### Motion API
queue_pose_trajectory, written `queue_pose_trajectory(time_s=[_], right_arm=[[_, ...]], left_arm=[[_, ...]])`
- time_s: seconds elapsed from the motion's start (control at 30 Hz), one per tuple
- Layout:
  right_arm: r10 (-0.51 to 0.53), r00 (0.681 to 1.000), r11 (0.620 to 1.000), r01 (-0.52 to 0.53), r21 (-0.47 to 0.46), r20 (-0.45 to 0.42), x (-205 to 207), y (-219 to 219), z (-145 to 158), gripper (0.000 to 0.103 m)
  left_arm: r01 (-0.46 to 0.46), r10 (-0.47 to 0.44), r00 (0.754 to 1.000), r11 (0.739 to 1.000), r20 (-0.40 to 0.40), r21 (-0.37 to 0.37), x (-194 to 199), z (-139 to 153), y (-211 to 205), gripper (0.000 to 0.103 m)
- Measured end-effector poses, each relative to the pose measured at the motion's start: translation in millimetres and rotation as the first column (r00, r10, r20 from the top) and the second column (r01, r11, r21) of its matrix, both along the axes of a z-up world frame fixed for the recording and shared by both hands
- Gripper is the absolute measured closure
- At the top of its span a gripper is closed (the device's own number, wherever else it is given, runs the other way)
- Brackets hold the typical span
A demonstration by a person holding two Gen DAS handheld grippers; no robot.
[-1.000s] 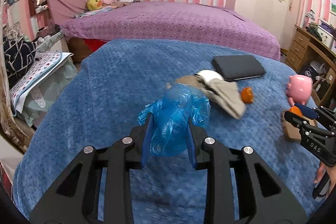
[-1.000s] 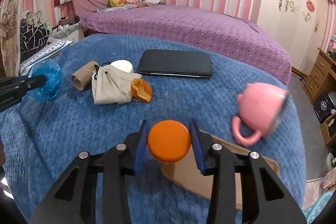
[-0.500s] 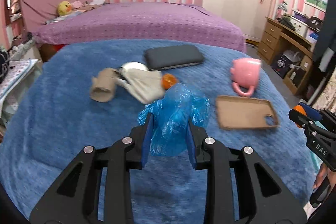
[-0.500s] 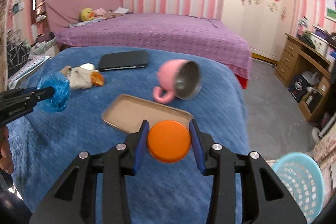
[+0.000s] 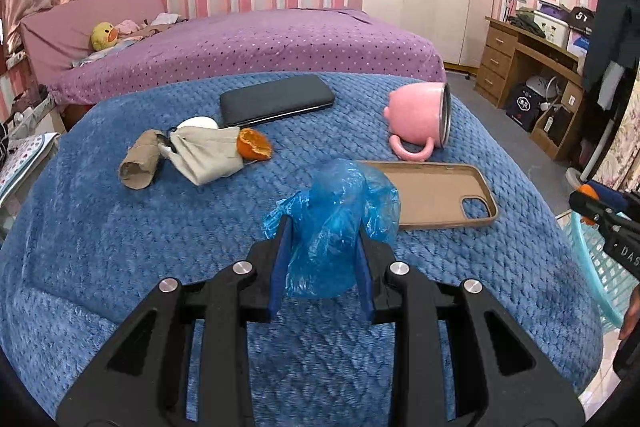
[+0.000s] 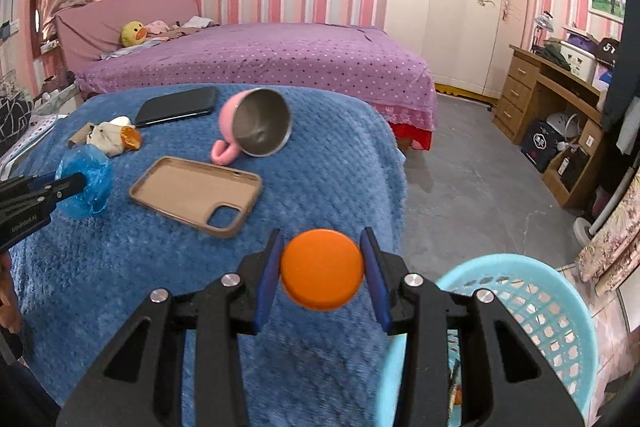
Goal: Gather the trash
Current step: 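Carry the blue bag and the orange lid over the blue basket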
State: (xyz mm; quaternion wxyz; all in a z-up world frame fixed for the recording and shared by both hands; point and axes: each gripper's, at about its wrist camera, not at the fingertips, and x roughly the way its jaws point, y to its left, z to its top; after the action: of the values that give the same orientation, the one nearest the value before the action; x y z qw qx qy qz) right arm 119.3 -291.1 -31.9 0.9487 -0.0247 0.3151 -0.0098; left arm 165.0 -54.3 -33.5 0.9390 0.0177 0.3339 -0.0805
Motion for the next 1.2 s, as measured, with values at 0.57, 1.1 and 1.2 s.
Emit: queue_pose_trajectory(time_s=[0.57,1.1,1.2], right_arm=[[-0.153,0.988,0.988,0.153,-0.022,0.015,-31,-87,5,0.064],[-0.306,0.952,0.952,0.306,-0.012,0.006,-72,-195,-4,0.064],[-0.319,0.948,0.948,0.319,-0.001,0.012,-76,-205,-4,0.064]], left_arm=[[0.056,-0.057,0.998,0.997,0.03,0.044,-20,3,-63,0.075],[0.309,-0.311,0.95,0.95,0.044,0.036,-73,6,-215,0.075],[0.348,-0.348,0.937,0.937,0.02,0.01,-79,5,-240,0.075]])
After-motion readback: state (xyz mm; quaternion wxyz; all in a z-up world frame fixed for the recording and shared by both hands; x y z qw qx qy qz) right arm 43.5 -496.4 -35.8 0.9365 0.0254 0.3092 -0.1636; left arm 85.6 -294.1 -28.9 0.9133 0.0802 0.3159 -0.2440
